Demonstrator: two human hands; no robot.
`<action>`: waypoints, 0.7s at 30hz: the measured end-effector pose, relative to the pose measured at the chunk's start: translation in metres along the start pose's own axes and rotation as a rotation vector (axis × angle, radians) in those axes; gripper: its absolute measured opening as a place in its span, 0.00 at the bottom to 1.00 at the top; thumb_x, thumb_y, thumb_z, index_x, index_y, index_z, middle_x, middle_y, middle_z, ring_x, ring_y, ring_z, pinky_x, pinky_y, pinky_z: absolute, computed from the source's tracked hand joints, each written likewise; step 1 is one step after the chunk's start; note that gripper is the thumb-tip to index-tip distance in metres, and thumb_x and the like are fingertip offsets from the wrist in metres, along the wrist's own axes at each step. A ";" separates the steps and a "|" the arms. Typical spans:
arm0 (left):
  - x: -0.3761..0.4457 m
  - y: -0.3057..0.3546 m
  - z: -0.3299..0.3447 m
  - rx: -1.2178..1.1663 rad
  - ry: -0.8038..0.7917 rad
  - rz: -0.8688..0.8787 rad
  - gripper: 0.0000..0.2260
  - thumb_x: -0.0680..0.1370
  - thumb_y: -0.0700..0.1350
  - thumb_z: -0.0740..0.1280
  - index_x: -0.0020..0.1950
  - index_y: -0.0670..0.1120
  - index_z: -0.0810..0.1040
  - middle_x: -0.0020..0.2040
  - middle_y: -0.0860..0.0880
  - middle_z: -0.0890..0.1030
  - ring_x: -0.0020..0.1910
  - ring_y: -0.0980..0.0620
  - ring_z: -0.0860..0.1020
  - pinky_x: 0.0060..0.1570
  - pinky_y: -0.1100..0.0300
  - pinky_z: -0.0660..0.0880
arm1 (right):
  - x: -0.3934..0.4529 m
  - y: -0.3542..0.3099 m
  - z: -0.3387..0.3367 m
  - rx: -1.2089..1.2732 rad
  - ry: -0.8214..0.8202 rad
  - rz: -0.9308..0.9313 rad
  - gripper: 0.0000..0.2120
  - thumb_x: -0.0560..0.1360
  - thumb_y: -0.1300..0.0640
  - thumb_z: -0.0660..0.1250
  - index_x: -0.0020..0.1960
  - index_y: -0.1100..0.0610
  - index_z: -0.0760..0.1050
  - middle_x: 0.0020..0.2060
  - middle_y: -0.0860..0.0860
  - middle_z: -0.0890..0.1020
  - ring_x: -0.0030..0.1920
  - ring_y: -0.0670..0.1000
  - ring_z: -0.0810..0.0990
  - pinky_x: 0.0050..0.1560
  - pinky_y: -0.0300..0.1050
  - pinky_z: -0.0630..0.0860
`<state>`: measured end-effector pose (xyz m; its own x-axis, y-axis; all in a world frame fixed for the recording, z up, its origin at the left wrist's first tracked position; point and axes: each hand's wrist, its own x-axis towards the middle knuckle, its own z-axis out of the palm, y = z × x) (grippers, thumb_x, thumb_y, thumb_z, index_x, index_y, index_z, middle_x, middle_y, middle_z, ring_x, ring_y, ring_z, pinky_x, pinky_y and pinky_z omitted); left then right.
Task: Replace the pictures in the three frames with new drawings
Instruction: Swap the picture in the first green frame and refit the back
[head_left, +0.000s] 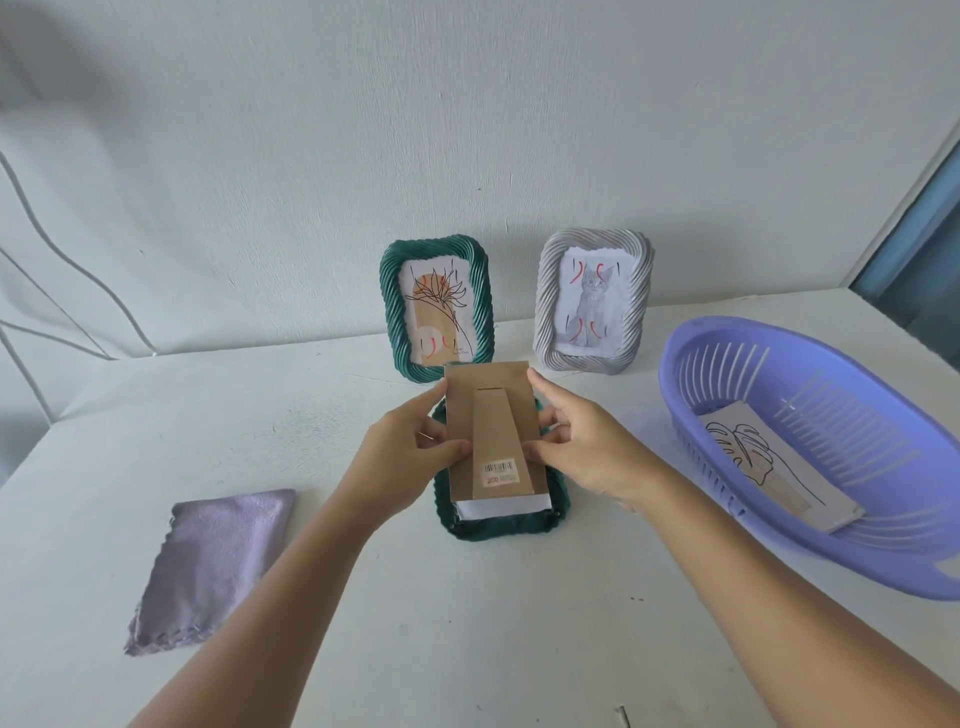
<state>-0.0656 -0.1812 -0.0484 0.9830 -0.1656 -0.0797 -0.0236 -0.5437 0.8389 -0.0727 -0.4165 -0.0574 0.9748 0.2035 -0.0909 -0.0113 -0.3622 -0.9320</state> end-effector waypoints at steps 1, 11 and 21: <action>0.001 -0.001 0.000 0.026 0.001 -0.003 0.35 0.77 0.49 0.74 0.81 0.57 0.62 0.44 0.52 0.85 0.45 0.54 0.84 0.51 0.53 0.81 | 0.001 0.001 0.000 -0.024 -0.003 -0.001 0.43 0.76 0.60 0.73 0.81 0.41 0.53 0.51 0.47 0.82 0.41 0.43 0.79 0.57 0.46 0.79; 0.002 0.000 0.009 0.187 -0.042 -0.056 0.34 0.78 0.49 0.72 0.81 0.54 0.61 0.44 0.51 0.81 0.45 0.53 0.81 0.38 0.64 0.76 | 0.007 0.014 -0.004 -0.264 -0.035 0.087 0.45 0.72 0.46 0.75 0.80 0.36 0.52 0.52 0.41 0.79 0.52 0.44 0.78 0.68 0.49 0.72; 0.004 -0.005 0.013 0.224 -0.038 -0.071 0.34 0.78 0.49 0.72 0.81 0.53 0.62 0.45 0.51 0.80 0.45 0.53 0.81 0.36 0.65 0.75 | 0.004 0.013 -0.002 -0.399 -0.029 0.078 0.44 0.74 0.45 0.74 0.81 0.40 0.52 0.52 0.40 0.78 0.54 0.44 0.77 0.68 0.46 0.70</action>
<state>-0.0634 -0.1896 -0.0603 0.9760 -0.1494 -0.1581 0.0012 -0.7233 0.6905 -0.0681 -0.4225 -0.0690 0.9676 0.1855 -0.1710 0.0084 -0.7010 -0.7131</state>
